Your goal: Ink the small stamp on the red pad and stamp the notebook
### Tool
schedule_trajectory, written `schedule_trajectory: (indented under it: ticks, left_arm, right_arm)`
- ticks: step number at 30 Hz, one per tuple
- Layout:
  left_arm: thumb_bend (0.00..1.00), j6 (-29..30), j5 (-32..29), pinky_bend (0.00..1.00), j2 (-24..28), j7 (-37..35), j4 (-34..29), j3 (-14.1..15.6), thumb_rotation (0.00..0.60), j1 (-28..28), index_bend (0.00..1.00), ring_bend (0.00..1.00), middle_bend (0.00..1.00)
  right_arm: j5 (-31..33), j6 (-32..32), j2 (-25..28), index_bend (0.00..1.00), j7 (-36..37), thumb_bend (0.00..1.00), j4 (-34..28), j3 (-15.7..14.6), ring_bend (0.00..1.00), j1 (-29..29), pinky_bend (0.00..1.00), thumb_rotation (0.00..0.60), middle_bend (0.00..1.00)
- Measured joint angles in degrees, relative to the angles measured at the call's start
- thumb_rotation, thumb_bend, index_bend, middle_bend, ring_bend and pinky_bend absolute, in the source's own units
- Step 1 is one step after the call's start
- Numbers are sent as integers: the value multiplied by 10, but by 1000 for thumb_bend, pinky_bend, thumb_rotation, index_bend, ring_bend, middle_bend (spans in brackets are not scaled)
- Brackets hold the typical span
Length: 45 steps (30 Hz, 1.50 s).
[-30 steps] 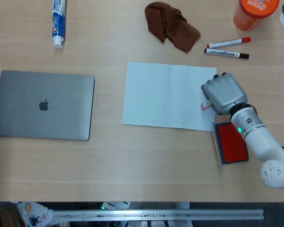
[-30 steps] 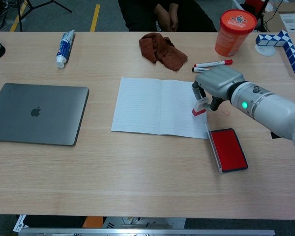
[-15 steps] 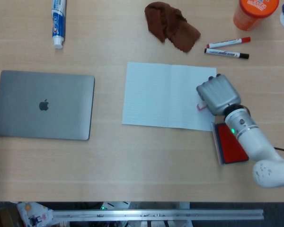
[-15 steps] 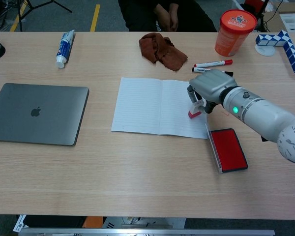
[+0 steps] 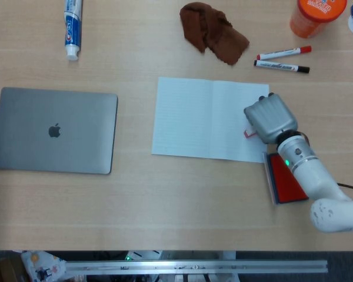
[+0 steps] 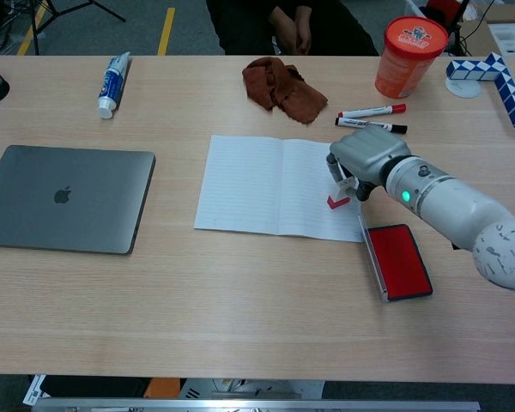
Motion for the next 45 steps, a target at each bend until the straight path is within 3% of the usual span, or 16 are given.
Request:
schedule_trajectory:
  ticks: [34,45]
  left_arm:
    - [294,1,-4,18,-3,-7,10,-2,600,3,0,0,0]
    - [294,4,3,18,0,-2,0,-3,600,1,0,0,0]
  right_arm:
    - [5,3,-15,809,-18,422,11,-5,394,0,372,600,582]
    - [-2,7,32,809,16,422,-40,9,394,-9,372,600,582]
